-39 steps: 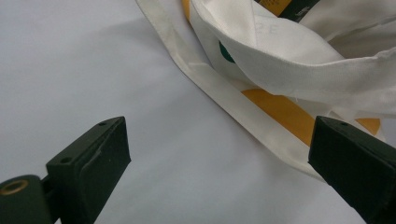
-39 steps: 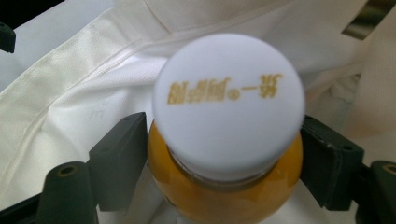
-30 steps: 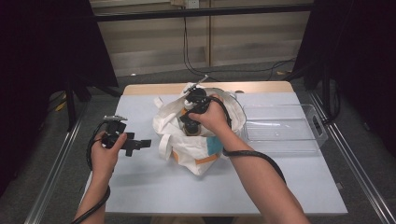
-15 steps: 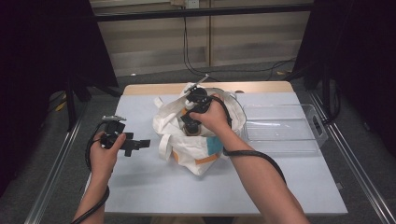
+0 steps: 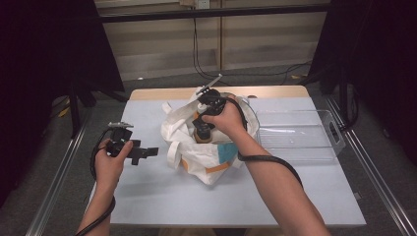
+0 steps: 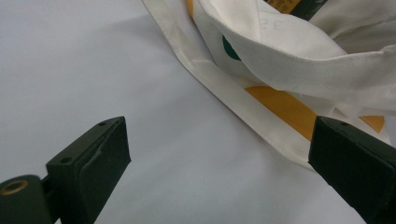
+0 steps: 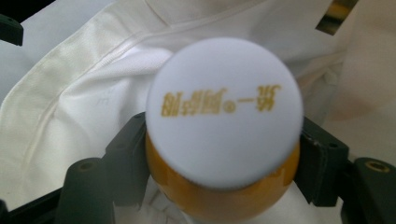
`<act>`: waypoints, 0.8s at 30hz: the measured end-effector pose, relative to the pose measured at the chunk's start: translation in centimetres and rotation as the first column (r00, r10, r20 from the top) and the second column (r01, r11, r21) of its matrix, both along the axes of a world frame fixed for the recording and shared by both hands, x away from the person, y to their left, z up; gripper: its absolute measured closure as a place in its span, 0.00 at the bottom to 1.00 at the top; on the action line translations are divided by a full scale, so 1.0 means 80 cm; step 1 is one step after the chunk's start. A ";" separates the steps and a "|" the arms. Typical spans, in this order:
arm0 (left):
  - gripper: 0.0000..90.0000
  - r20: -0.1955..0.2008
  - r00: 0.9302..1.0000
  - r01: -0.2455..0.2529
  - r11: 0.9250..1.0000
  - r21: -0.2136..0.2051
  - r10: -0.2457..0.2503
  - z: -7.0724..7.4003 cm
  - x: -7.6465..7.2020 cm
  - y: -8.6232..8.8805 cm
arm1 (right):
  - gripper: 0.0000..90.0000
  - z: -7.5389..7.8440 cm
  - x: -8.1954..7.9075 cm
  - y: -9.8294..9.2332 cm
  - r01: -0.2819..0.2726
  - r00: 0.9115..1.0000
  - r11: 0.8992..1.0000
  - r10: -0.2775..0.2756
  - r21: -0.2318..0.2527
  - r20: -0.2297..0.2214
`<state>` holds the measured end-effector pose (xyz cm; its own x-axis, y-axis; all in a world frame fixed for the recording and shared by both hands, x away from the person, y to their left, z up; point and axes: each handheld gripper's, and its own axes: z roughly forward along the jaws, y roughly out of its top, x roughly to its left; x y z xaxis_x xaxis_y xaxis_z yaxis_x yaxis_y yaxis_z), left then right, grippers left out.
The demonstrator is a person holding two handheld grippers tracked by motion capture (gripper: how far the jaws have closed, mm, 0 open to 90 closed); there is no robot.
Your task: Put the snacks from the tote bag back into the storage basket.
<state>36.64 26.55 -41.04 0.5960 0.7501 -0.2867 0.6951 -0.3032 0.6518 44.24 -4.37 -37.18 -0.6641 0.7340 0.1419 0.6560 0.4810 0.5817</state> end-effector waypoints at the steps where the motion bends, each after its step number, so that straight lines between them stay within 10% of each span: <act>1: 0.06 -0.002 1.000 0.002 1.000 0.004 -0.002 0.000 0.000 0.000 | 0.34 0.000 0.000 0.000 0.000 1.000 1.000 0.000 0.000 0.000; 24: 0.06 -0.009 1.000 0.003 1.000 0.001 -0.003 -0.005 0.002 -0.003 | 0.34 0.047 -0.001 -0.023 -0.006 0.999 1.000 0.006 0.003 -0.039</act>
